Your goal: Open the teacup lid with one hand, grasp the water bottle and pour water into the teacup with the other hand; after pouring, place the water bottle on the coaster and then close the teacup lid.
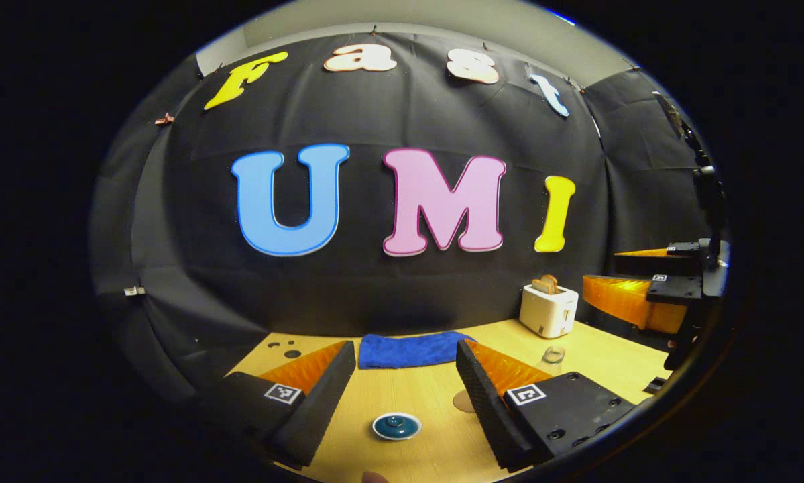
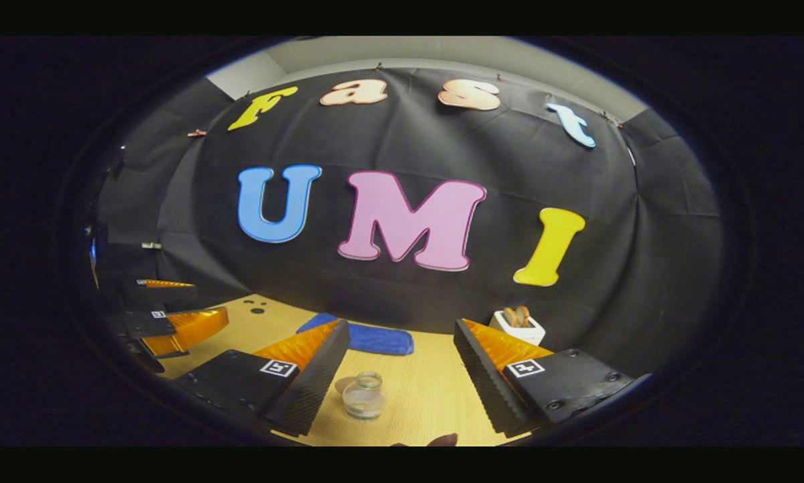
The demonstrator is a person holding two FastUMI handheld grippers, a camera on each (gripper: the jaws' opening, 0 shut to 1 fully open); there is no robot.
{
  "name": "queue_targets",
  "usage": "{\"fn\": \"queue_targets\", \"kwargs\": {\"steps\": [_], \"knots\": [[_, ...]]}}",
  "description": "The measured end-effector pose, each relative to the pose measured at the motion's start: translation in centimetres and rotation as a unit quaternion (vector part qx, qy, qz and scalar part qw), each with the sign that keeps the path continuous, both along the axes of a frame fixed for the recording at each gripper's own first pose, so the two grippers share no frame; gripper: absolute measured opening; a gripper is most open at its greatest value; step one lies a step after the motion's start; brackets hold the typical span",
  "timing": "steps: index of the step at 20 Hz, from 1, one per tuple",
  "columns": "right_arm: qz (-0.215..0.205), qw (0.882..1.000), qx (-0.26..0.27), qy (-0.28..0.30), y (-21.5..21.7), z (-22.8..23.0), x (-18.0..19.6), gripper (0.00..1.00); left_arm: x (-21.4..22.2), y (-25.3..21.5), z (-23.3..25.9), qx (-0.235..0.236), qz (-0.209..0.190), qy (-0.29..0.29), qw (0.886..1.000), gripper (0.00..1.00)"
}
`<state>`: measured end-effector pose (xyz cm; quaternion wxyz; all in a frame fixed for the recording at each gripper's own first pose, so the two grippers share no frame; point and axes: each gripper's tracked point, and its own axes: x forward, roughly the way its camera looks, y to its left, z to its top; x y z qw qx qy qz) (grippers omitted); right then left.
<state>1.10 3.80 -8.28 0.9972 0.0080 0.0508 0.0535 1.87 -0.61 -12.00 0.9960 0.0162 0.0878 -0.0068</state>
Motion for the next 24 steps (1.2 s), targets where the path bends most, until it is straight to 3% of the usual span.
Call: {"fn": "queue_targets", "kwargs": {"steps": [7, 13, 20, 22, 23, 24], "knots": [[0.014, 0.999, 0.002, 0.052, 2.3, -7.7, -0.8, 0.97, 2.7, 1.6, -10.5, -0.008, 0.013, 0.048, 0.999, 0.94], [0.014, 0.996, 0.01, 0.084, 3.1, -11.8, -0.9, 0.97, 4.6, 1.2, -18.0, 0.008, 0.003, 0.076, 0.997, 0.77], [0.024, 0.995, 0.001, 0.1, 4.0, -13.6, -1.5, 0.97, 5.3, 1.6, -21.0, 0.017, -0.003, 0.095, 0.995, 0.67], [0.024, 0.994, 0.001, 0.106, 4.1, -14.3, -1.6, 0.97, 5.7, 1.7, -21.4, 0.024, -0.002, 0.1, 0.995, 0.59], [0.024, 0.994, 0.002, 0.109, 4.2, -14.6, -1.6, 0.98, 5.8, 1.8, -21.9, 0.025, -0.002, 0.104, 0.994, 0.45], [0.024, 0.993, 0.002, 0.112, 4.2, -14.9, -1.6, 0.97, 5.9, 1.6, -21.9, 0.025, -0.007, 0.104, 0.994, 0.53]]}}
